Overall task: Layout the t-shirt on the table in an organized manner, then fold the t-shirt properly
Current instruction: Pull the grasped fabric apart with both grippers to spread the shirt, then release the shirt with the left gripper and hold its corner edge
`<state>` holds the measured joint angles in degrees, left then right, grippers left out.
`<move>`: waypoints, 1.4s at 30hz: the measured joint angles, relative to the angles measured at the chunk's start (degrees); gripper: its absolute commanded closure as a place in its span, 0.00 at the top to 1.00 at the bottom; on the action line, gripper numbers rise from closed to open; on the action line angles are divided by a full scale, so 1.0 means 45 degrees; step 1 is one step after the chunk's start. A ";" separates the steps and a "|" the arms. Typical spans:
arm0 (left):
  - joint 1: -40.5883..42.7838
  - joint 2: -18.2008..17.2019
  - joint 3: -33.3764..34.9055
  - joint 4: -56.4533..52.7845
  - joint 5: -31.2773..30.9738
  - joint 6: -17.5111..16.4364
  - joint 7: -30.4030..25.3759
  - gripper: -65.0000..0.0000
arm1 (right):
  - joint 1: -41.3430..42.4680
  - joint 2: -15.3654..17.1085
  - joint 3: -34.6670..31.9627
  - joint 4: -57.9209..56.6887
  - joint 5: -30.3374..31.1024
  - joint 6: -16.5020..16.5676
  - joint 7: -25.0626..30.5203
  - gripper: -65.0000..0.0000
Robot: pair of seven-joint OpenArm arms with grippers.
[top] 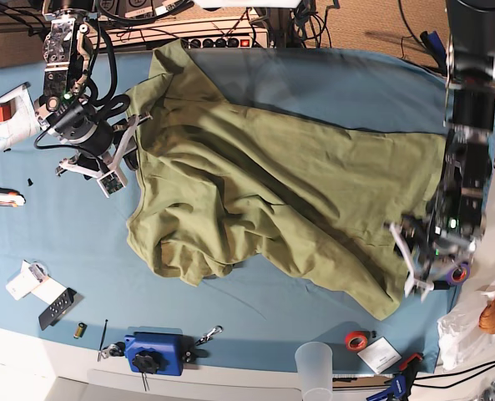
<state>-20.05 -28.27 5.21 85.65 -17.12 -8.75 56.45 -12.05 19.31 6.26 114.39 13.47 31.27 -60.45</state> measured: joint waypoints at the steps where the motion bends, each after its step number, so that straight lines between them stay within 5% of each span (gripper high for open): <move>1: 0.0379 -0.0029 -0.0039 0.0262 0.0214 0.0015 0.0034 0.39 | 0.0000 0.0000 0.0000 0.0000 0.0000 0.0000 -0.0005 0.31; 9: 0.2822 0.0029 -0.2992 0.0986 0.0151 -0.0107 0.0899 0.39 | -0.0005 0.0000 0.0000 0.0000 0.0000 0.0005 -0.0097 0.31; 17: 0.4507 0.0034 -0.6819 0.0971 -0.3050 -0.2093 0.1151 0.39 | 0.0000 0.0000 0.0000 0.0000 0.0005 0.0005 -0.0097 0.31; 36: 0.5581 0.0005 -0.6853 0.0967 -0.3934 -0.2370 0.1073 0.39 | -0.0005 0.0005 0.0000 0.0000 -0.0005 0.0005 -0.0238 0.31; 42: 0.5513 -0.0068 -0.6853 0.0967 -0.5659 -0.3706 0.2050 0.39 | 0.0000 0.0005 0.0000 0.0000 0.0000 0.0005 -0.0277 0.31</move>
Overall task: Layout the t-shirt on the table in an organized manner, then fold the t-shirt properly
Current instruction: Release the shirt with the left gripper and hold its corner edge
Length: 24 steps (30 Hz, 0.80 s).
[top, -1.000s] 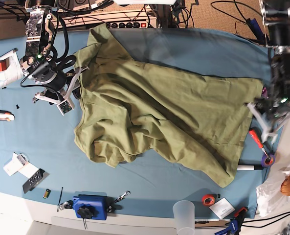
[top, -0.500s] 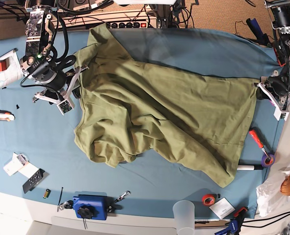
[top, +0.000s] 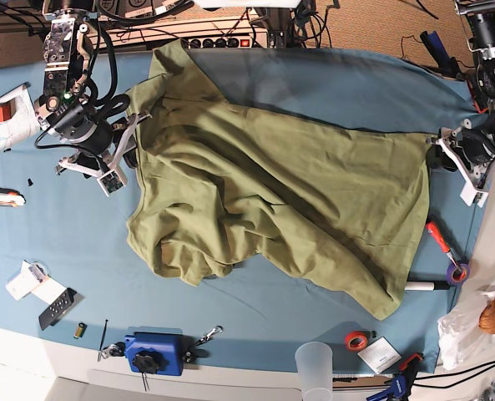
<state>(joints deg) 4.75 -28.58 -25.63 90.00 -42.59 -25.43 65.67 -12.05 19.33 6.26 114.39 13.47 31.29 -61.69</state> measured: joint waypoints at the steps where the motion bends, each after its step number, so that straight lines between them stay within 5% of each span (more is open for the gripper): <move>1: 0.0005 0.0015 0.0000 0.0000 0.0165 -0.0019 -0.0010 0.39 | 0.0000 0.0000 0.0000 0.0000 0.0000 0.0000 -0.0005 0.31; 5: 0.0034 0.0034 0.0000 0.0000 0.1326 0.0413 -0.0024 0.39 | 0.0000 0.0000 0.0000 0.0000 0.0005 0.0000 -0.0010 0.31; 16: 0.0860 0.0233 -0.0029 0.0083 0.1141 0.0355 -0.0563 0.38 | 0.0000 -0.0005 0.0000 0.0000 0.0005 0.0000 -0.0058 0.31; 20: 0.1030 0.0204 -0.0073 0.0107 0.1243 0.0359 -0.0704 0.04 | 0.0000 0.0000 0.0000 0.0000 0.0000 0.0000 -0.0053 0.31; 24: 0.1054 0.0204 -0.0073 0.0097 0.1209 0.0359 -0.0733 0.00 | 0.0000 0.0000 0.0000 0.0000 0.0000 0.0000 0.0209 0.31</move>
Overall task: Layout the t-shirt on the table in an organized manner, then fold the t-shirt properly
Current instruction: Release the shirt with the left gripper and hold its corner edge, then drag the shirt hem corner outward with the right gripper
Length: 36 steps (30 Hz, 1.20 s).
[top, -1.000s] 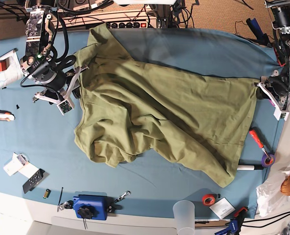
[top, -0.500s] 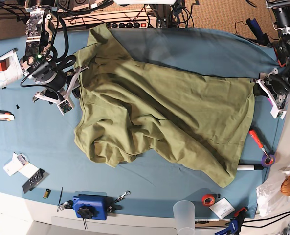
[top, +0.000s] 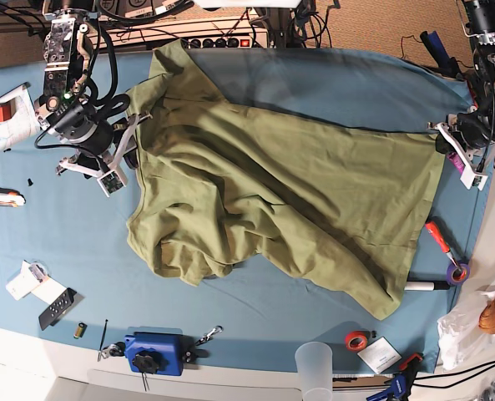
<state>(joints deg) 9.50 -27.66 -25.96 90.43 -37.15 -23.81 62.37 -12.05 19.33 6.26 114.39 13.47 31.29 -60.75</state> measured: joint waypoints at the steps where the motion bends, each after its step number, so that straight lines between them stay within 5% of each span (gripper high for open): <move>1: -0.0010 -0.0005 0.0000 0.0005 -0.0092 0.0068 0.0257 0.00 | 0.0000 -0.0005 0.0044 0.0000 0.0010 -0.0005 0.0112 0.31; 11: 0.0442 -0.0160 -0.1593 0.0010 -0.0398 0.0253 0.1836 0.00 | 0.0670 -0.0039 0.1880 -0.0044 0.1141 -0.0622 0.0321 0.31; 14: 0.0942 -0.0170 -0.2749 -0.0019 -0.0389 -0.0398 0.2205 0.00 | 0.0665 -0.0039 0.2025 -0.0369 0.1316 -0.0627 0.0461 0.31; 21: 0.1719 -0.0131 -0.3497 -0.0049 -0.2633 -0.0724 0.2589 0.00 | 0.1496 -0.0107 0.2040 -0.2414 0.1787 -0.0631 0.0719 0.31; 27: 0.1715 -0.0005 -0.3497 -0.0044 -0.3113 -0.0733 0.2759 0.32 | 0.1865 -0.0112 0.2025 -0.2812 0.2176 -0.0631 0.0398 0.31; 31: 0.1690 -0.0034 -0.3497 -0.0039 -0.3050 -0.0772 0.2657 0.33 | 0.1957 -0.0107 0.2025 -0.2812 0.2322 -0.0627 0.0413 0.48; 36: 0.1695 -0.0034 -0.3497 -0.0039 -0.3050 -0.0767 0.2662 0.33 | 0.2497 -0.0102 0.2025 -0.2812 0.2346 -0.0835 0.0432 0.49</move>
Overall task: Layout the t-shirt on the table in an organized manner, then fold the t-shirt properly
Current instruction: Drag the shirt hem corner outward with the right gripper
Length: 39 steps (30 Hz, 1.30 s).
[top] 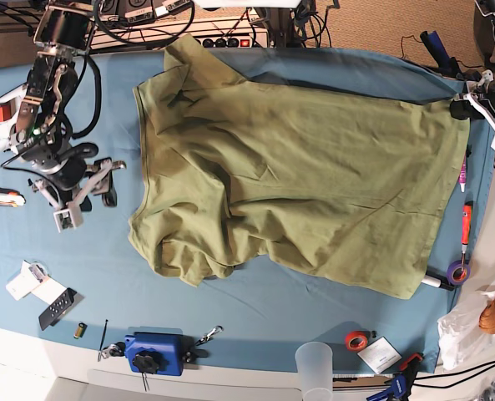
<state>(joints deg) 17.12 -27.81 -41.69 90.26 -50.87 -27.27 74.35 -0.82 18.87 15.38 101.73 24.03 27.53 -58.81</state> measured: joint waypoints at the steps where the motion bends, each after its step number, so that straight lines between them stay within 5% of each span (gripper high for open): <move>1: -0.0005 0.0000 0.0000 0.0000 0.0000 0.0000 0.0000 0.33 | 0.0087 -0.0010 0.0000 -0.0034 0.0010 -0.0296 0.0189 0.49; 6: -0.0010 -0.0005 0.0000 0.0000 0.0005 0.0000 0.0000 0.33 | 0.1409 0.0000 0.0044 -0.2089 -0.0627 -0.0777 0.1001 0.49; 12: 0.0000 -0.0005 0.0000 -0.0010 0.0097 0.0000 -0.0291 0.33 | 0.3560 -0.0073 -0.0019 -0.5173 0.0908 0.1545 0.0792 0.49; 23: 0.0029 0.0000 0.0000 -0.0019 -0.0214 0.0005 -0.0476 0.33 | 0.6280 -0.0049 -0.2317 -0.9714 0.0801 0.2521 0.1025 0.49; 27: 0.0029 0.0000 0.0000 -0.0034 -0.0287 0.0005 -0.0476 0.33 | 0.6339 -0.0034 -0.3181 -0.9870 0.0753 0.2511 0.1433 0.47; 29: 0.0034 0.0000 0.0000 -0.0034 -0.0282 0.0005 -0.0471 0.33 | 0.6348 -0.0039 -0.3303 -0.9870 0.0306 0.2516 0.1608 0.33; 33: 0.0034 0.0005 0.0000 -0.0034 -0.0282 0.0005 -0.0476 0.33 | 0.6348 -0.0029 -0.3298 -0.9870 -0.0962 0.1093 0.1904 0.00; 39: 0.0034 0.0000 0.0000 -0.0034 -0.0282 0.0005 -0.0476 0.33 | 0.6348 -0.0039 -0.3288 -0.9870 -0.2492 -0.0257 0.3322 0.00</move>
<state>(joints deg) 17.28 -27.81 -41.69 90.11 -52.14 -27.24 72.20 27.75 18.70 0.58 57.32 12.82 26.37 -43.86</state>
